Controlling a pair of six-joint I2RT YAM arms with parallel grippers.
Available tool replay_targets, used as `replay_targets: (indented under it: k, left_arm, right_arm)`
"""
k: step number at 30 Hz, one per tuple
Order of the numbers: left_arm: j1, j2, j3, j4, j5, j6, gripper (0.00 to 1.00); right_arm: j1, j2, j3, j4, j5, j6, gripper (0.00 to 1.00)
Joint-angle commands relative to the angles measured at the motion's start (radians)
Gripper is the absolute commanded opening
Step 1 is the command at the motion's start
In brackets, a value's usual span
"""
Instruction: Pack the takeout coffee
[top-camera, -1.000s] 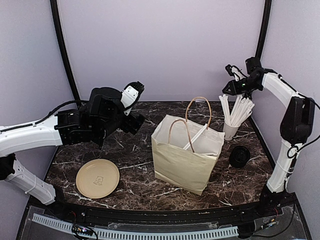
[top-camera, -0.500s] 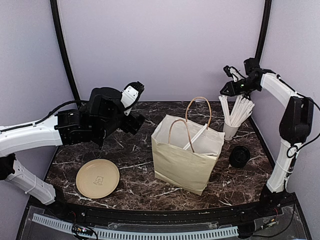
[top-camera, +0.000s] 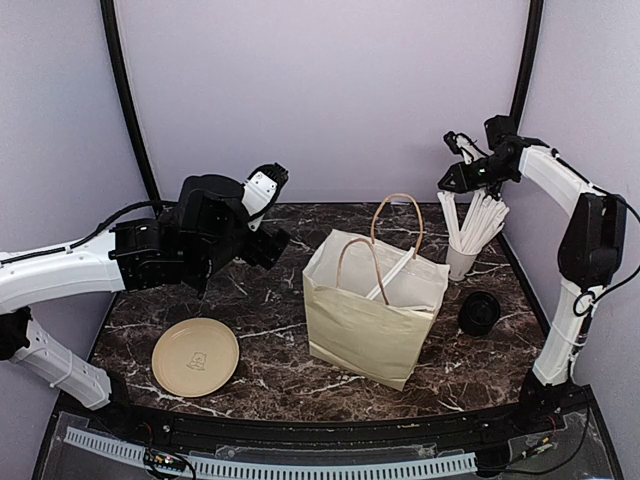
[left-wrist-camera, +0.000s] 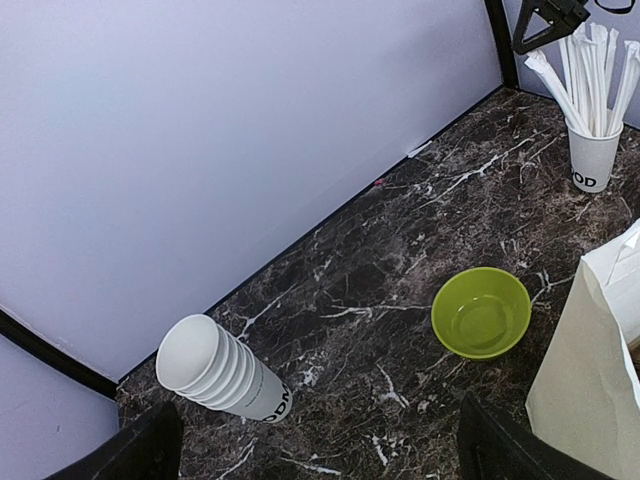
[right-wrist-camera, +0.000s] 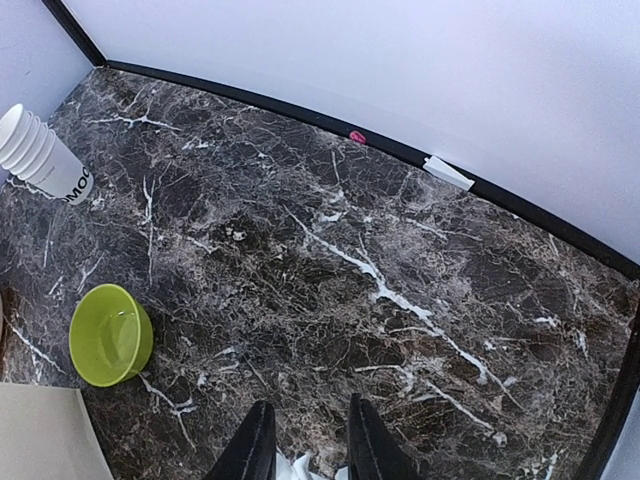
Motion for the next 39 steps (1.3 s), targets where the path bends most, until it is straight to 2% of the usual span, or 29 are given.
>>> replay_targets:
  k: [1,3,7,9,13,14,18,21,24,28,30,36,37,39]
  left_arm:
    - [0.006,-0.012,0.017,-0.011,0.001,-0.016,0.98]
    - [0.006,-0.012,0.020,-0.016,-0.001,-0.013,0.98]
    - [0.009,-0.015,0.040,-0.027,-0.027,0.011,0.98]
    - [0.020,-0.018,0.054,-0.035,-0.032,0.008,0.99]
    - [0.054,-0.028,0.088,-0.034,0.105,-0.049,0.99]
    - [0.057,-0.029,0.095,-0.021,0.137,-0.045,0.99]
    - [0.058,0.004,0.176,-0.027,0.474,0.034,0.96]
    - [0.058,0.104,0.317,-0.098,0.527,0.071,0.96]
    - [0.058,0.168,0.409,-0.126,0.525,0.080,0.94]
    - [0.058,0.185,0.389,-0.090,0.495,0.043,0.94]
    - [0.058,0.168,0.356,-0.075,0.470,0.025,0.94]
    - [0.058,0.069,0.236,-0.034,0.335,-0.003,0.94]
    - [0.058,0.045,0.214,-0.031,0.308,-0.007,0.94]
    - [0.058,0.015,0.187,-0.024,0.275,-0.014,0.94]
  right_arm:
    - [0.004,-0.029,-0.003,-0.009,-0.010,-0.016,0.26]
    - [0.004,-0.057,0.003,-0.023,-0.024,-0.018,0.37]
    - [0.003,-0.143,0.060,-0.078,-0.021,-0.028,0.46]
    - [0.003,-0.208,0.036,-0.069,-0.026,-0.020,0.53]
    - [0.002,-0.315,-0.074,-0.032,-0.081,0.004,0.69]
    - [0.003,-0.333,-0.087,-0.048,-0.129,-0.006,0.70]
    - [0.031,-0.371,-0.078,-0.253,-0.400,-0.193,0.70]
    - [0.146,-0.403,-0.075,-0.431,-0.476,-0.325,0.74]
    - [0.274,-0.465,-0.115,-0.428,-0.450,-0.324,0.78]
    - [0.377,-0.491,-0.138,-0.440,-0.415,-0.328,0.80]
    - [0.405,-0.487,-0.155,-0.427,-0.395,-0.305,0.78]
    - [0.509,-0.453,-0.163,-0.432,-0.321,-0.301,0.57]
    - [0.532,-0.453,-0.159,-0.430,-0.309,-0.294,0.50]
    - [0.566,-0.465,-0.163,-0.403,-0.272,-0.277,0.24]
